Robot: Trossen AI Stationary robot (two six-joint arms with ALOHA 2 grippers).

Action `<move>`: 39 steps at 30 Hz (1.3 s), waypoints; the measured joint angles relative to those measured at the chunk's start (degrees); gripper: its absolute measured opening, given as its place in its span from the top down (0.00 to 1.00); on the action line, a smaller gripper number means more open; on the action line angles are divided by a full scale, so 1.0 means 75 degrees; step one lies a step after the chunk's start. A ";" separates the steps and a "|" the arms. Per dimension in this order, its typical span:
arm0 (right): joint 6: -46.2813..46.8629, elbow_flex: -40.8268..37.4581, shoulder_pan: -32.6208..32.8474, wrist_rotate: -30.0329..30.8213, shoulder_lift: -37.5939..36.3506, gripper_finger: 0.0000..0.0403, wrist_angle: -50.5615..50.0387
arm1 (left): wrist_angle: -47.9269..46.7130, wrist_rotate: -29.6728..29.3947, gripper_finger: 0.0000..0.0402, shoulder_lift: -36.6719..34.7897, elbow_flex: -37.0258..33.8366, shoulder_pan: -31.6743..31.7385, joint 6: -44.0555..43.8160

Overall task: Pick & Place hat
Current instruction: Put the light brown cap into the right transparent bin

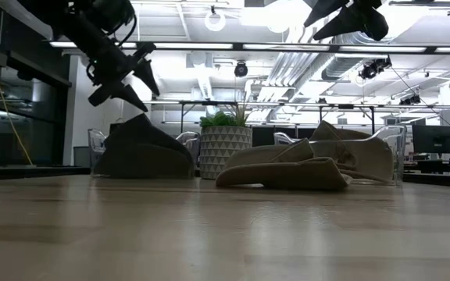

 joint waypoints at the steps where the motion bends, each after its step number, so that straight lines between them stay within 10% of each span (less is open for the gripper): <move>1: 0.0000 -0.0001 0.0000 0.0000 0.0000 0.57 0.0000 | 0.0085 0.0131 0.52 0.0000 0.0000 0.0000 0.0137; 18: -0.0052 -0.0001 0.0000 0.0003 0.0000 0.57 0.0002 | -0.0661 -0.0417 0.53 0.0111 -0.0006 0.0001 0.0578; 39: -0.0800 0.0000 0.0000 -0.0701 0.0137 0.57 -0.0004 | 0.0629 0.3722 0.53 0.0085 -0.0006 -0.0448 0.2893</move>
